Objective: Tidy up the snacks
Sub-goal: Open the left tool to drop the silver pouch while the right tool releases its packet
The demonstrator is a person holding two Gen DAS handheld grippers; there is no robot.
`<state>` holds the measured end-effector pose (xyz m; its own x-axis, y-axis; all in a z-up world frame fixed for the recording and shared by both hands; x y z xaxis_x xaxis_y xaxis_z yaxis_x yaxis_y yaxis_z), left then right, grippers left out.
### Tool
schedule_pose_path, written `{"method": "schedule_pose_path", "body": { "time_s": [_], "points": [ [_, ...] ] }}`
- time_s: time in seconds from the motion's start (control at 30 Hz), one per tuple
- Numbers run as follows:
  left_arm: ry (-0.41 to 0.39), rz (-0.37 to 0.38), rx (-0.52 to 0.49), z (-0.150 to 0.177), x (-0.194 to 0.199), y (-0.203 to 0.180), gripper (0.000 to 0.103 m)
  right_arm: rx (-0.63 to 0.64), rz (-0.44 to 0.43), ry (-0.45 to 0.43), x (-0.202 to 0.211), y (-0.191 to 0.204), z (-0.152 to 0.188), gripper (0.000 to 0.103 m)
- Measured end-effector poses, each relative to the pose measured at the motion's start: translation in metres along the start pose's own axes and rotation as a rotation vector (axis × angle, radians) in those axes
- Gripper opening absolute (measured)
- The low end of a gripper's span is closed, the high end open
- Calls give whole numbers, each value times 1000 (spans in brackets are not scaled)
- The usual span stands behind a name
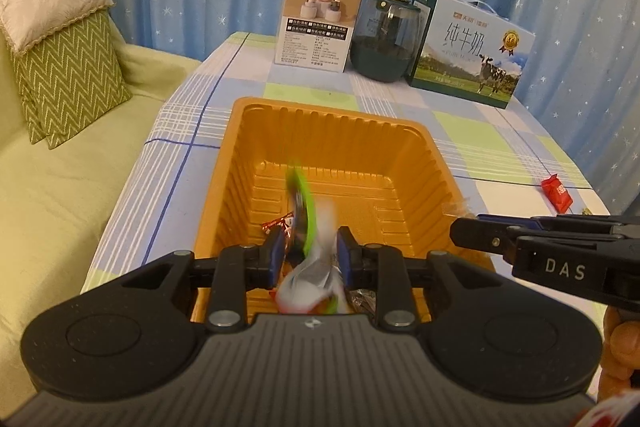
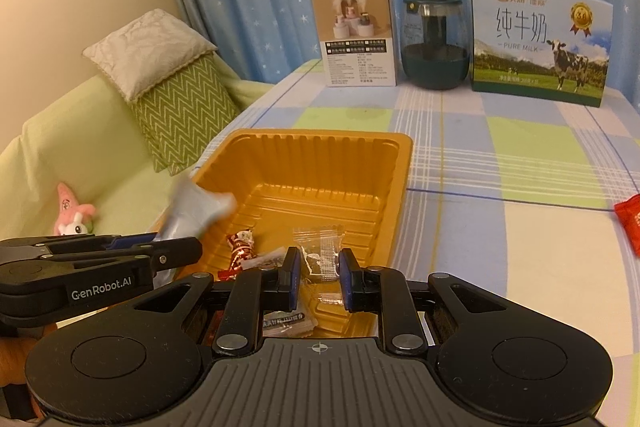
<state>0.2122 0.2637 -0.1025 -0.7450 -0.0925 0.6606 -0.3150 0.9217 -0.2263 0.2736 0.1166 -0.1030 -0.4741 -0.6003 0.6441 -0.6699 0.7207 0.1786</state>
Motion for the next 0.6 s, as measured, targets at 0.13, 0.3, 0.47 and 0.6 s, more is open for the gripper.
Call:
{"method": "schedule_pose_path", "body": {
  "time_s": [0.13, 0.3, 0.47, 0.6],
  "points": [
    [-14, -16, 11, 2, 2, 8, 31, -12, -4, -1, -3, -1, 2, 21],
    [-31, -20, 28, 4, 7, 14, 31, -16, -10, -7, -4, 0, 2, 21],
    [-49, -15, 34, 4, 12, 15, 31, -21, -16, -18, -5, 3, -1, 21],
    [-42, -15, 20, 7, 12, 14, 31, -47, -26, -35, -1, -1, -2, 25]
  ]
}}
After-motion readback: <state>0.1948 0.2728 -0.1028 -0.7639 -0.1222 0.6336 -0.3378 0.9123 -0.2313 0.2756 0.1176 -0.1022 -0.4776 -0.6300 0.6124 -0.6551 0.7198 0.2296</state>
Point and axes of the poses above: each gripper's, at about its wrist camera, not at the fingertips, and x roughly against the way its jaws point, y to its left, z to its underside, the point moved 5 cm from there along -x, roughly the way its jaws point, and after that the axes turned 6 degrees about x, right-handed, at the moved point
